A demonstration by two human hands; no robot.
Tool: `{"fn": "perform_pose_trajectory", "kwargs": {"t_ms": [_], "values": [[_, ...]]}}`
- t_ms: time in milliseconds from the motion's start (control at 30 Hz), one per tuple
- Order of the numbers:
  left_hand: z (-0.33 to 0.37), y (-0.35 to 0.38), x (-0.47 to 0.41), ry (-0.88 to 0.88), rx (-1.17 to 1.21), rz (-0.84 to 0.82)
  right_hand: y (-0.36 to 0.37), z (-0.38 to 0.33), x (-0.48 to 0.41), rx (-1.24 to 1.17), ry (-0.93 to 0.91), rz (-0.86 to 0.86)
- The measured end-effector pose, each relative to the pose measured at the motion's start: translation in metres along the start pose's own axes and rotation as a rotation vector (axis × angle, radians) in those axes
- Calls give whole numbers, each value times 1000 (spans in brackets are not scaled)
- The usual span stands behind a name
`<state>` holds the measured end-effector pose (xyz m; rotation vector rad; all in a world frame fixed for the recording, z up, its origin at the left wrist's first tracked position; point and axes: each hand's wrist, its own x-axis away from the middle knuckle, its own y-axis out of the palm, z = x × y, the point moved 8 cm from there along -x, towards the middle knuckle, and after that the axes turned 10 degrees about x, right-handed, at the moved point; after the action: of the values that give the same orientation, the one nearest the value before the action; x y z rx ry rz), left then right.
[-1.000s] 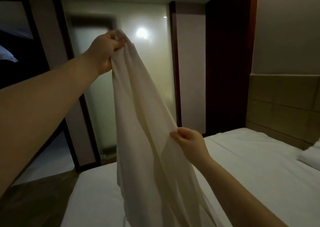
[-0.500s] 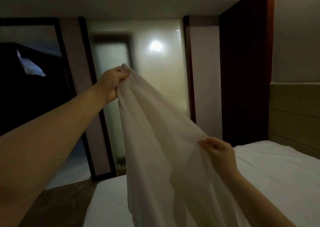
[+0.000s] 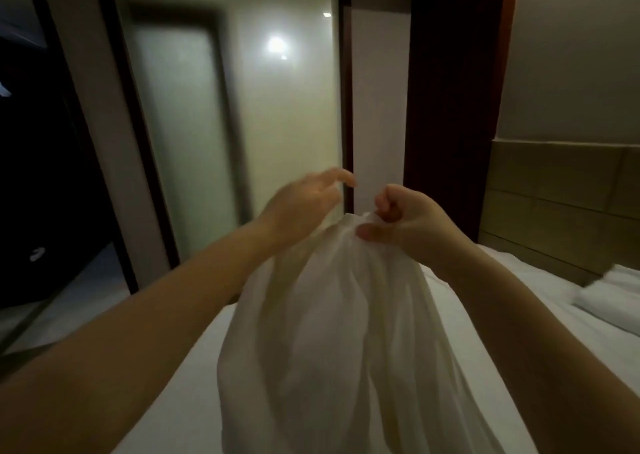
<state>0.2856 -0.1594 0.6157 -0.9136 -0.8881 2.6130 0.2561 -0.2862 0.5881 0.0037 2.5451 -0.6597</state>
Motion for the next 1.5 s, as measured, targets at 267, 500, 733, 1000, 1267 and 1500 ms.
{"fn": "perform_pose_trajectory", "kwargs": {"t_ms": [267,500,733,1000,1267,1500], "values": [[-11,88,19,-40,193,-580,-14,21,40,167,-8,-74],[-11,109,24,-70,355,-677,-17,47,71,183,-64,70],[-28,98,18,-32,15,-568,15,99,101,110,65,215],[-52,60,11,36,-215,-412,56,147,110,293,148,240],[-72,34,18,-24,-258,-472,70,160,104,470,20,313],[-105,21,11,-117,-254,-445,94,191,125,501,-107,322]]}}
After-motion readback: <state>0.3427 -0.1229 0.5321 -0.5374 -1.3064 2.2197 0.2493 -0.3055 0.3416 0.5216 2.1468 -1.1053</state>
